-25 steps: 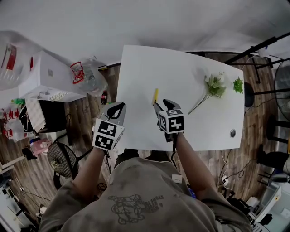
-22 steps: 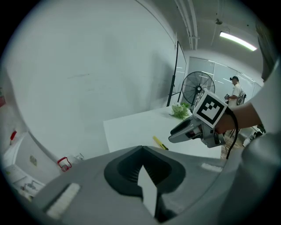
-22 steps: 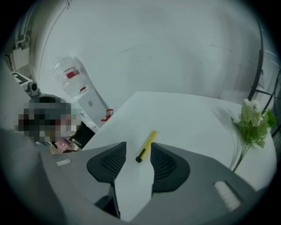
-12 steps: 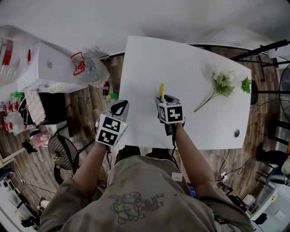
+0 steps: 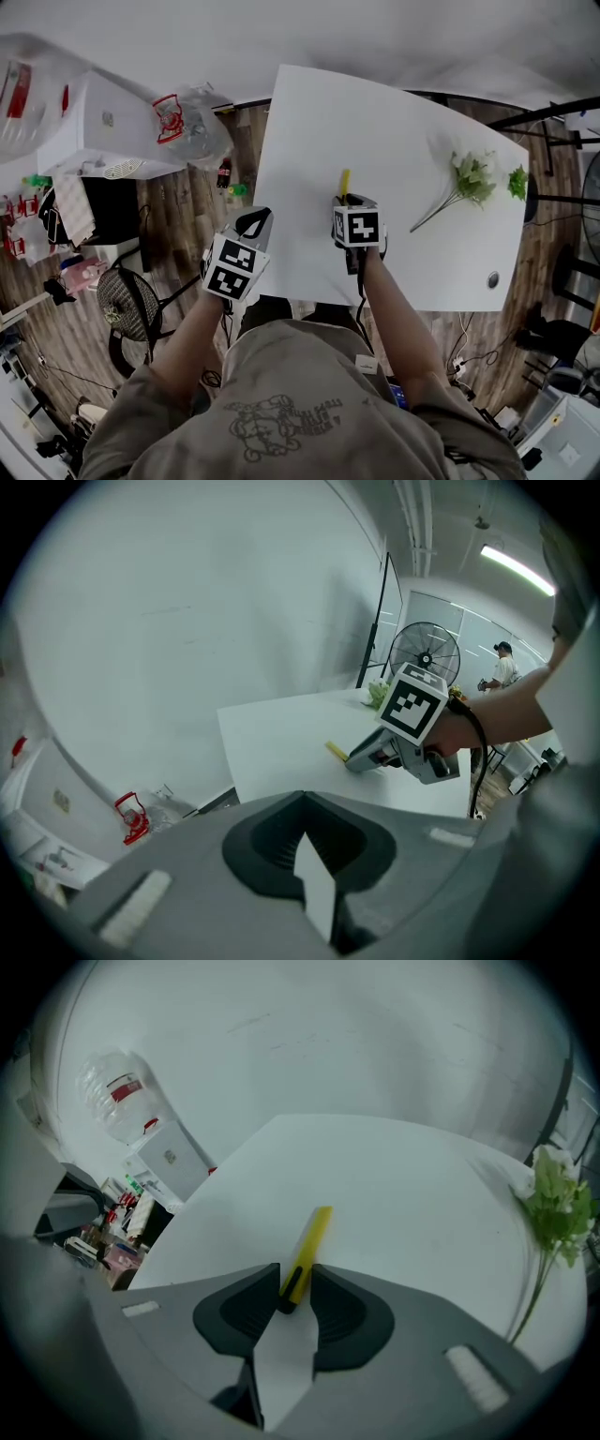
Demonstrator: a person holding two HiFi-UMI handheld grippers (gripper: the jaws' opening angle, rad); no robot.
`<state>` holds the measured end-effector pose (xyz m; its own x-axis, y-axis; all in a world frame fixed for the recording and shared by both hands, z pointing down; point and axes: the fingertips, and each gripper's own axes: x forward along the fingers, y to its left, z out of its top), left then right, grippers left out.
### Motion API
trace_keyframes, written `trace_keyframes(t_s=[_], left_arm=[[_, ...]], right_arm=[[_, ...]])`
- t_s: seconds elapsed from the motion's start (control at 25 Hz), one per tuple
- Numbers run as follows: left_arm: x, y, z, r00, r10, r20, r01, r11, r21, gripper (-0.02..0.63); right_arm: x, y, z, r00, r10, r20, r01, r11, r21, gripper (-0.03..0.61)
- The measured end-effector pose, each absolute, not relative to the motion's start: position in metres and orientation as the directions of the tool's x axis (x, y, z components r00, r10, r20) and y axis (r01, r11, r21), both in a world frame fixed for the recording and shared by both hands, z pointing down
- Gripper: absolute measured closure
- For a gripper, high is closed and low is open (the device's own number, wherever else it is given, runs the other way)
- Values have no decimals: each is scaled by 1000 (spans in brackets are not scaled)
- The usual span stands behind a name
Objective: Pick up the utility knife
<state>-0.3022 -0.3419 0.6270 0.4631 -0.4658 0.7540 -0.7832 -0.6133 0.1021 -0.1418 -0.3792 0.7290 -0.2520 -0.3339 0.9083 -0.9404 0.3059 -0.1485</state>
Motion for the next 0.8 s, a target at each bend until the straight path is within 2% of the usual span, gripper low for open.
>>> trace_keyframes(t_s=[0.12,0.4,0.8], left_arm=[[-303,-340,629,463,-466,754,-786,-610,105,614],[-304,-344,613,475,-485,734,-775,-625,89,614],[-305,-365,561,464,-586,665,-793,-608,17,614]], right_arm=[[-136,-380,730,-237,-327,915,-935,333,-123,488],[-131,-379,715,-242,-328,913,-935,331,-129,488],[-124,-399,629,-323,-487,812,-922,355,-154,488]])
